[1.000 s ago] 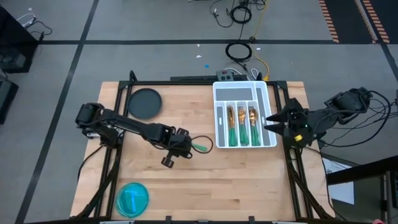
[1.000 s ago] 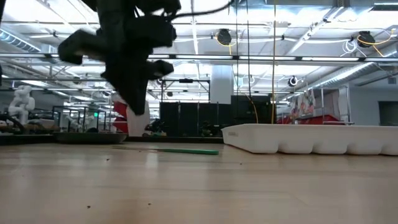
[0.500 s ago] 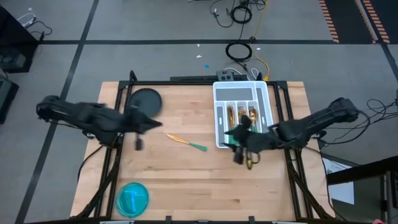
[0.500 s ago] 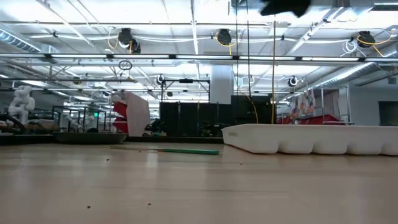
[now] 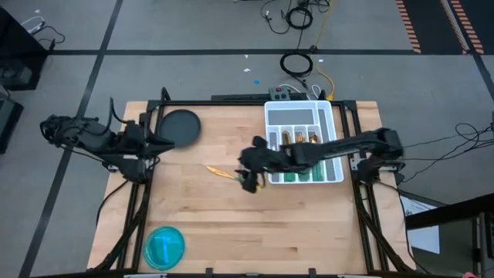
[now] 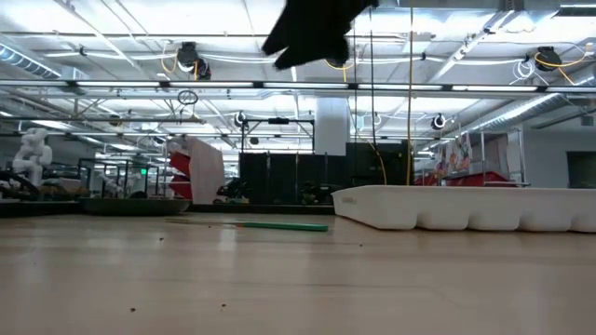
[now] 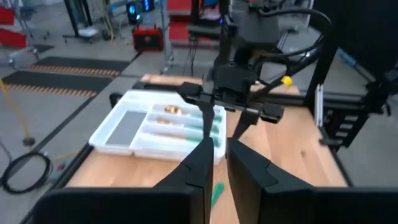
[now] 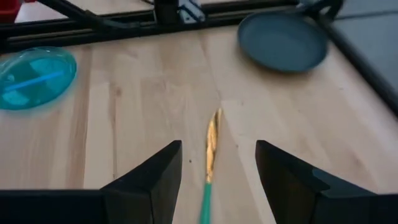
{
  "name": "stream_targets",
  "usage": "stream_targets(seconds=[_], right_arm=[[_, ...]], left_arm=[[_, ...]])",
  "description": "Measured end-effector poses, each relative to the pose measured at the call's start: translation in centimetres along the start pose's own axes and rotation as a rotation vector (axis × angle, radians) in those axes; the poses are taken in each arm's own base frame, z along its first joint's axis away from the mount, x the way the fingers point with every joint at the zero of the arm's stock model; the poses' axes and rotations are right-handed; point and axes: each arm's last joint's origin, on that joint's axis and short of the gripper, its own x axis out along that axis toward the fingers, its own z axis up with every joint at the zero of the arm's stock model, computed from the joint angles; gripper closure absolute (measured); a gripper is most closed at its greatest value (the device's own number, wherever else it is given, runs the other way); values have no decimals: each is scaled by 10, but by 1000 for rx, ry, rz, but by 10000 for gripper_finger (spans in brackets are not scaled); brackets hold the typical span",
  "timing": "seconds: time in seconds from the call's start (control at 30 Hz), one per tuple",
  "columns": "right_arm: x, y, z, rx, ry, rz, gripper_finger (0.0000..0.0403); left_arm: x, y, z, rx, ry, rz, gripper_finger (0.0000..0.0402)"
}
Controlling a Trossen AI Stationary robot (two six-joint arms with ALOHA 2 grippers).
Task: Sort silverware
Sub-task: Put the green knife into the white silverware organizer
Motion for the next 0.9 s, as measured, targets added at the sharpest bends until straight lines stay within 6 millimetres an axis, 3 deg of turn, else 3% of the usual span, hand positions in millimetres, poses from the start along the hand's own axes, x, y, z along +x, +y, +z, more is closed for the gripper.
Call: stream_targets(seconds=[0.13, 0.27, 0.43, 0.9], right_arm=[[37, -6, 5, 14, 67, 42, 206], [74, -10, -12, 14, 197, 40, 206], [107, -13, -38, 68, 321, 70, 206], [156, -19, -84, 116, 458, 37, 206]], left_arm=[[0, 1, -7, 5, 64, 12, 346], [0, 2, -9, 17, 88, 16, 346], [-1, 3, -12, 31, 112, 20, 345], [-2, 4, -18, 63, 169, 29, 345]])
